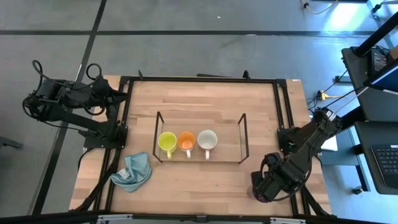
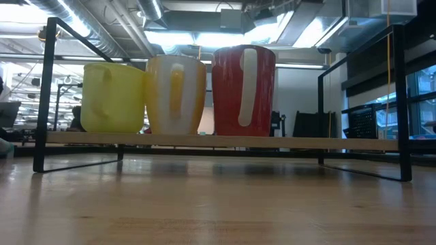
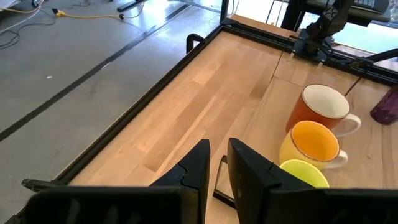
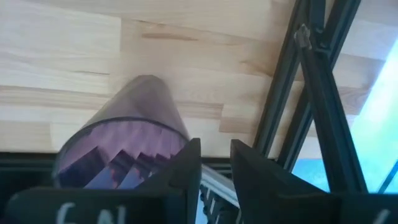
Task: Stack small to large cups/mugs on shelf
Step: Put the violet cup on the shelf
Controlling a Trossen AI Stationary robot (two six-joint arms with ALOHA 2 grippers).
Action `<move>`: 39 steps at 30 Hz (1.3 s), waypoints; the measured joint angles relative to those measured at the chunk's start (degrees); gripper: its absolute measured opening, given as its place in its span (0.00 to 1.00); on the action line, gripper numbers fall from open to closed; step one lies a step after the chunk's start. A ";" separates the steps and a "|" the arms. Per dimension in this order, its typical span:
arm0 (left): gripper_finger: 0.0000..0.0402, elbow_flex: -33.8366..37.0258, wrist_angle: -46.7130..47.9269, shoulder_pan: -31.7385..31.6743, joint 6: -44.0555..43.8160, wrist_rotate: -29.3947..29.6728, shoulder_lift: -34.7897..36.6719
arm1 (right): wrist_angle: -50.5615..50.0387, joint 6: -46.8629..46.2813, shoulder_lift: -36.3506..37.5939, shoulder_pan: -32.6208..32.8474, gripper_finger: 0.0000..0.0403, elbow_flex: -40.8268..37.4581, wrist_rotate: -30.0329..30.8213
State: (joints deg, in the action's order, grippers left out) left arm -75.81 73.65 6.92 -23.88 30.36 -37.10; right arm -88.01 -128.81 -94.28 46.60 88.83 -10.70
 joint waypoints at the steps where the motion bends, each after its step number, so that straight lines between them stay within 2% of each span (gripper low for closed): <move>1: 0.13 0.00 0.00 -0.01 -0.02 0.01 0.02 | -0.02 0.00 0.00 0.01 0.22 -0.27 -0.02; 10: 0.13 0.00 0.00 -0.01 -1.11 0.01 0.02 | 5.64 -0.07 0.37 -0.04 0.22 -4.71 -0.13; 26: 0.13 0.00 0.00 -0.04 -1.39 0.14 0.00 | 5.15 -0.03 -0.11 -0.01 0.22 -5.37 0.18; 32: 0.13 0.00 -1.89 -0.04 -1.98 -1.53 0.01 | 5.25 -0.16 -0.11 -0.25 0.22 -5.89 2.32; 39: 0.13 0.95 -5.01 -0.04 -1.05 4.06 -0.80 | 1.77 0.04 0.46 -0.23 0.22 -5.87 4.33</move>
State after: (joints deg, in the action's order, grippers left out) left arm -74.87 68.64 6.87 -24.92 34.43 -37.90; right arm -86.24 -128.78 -93.82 46.37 82.96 -6.37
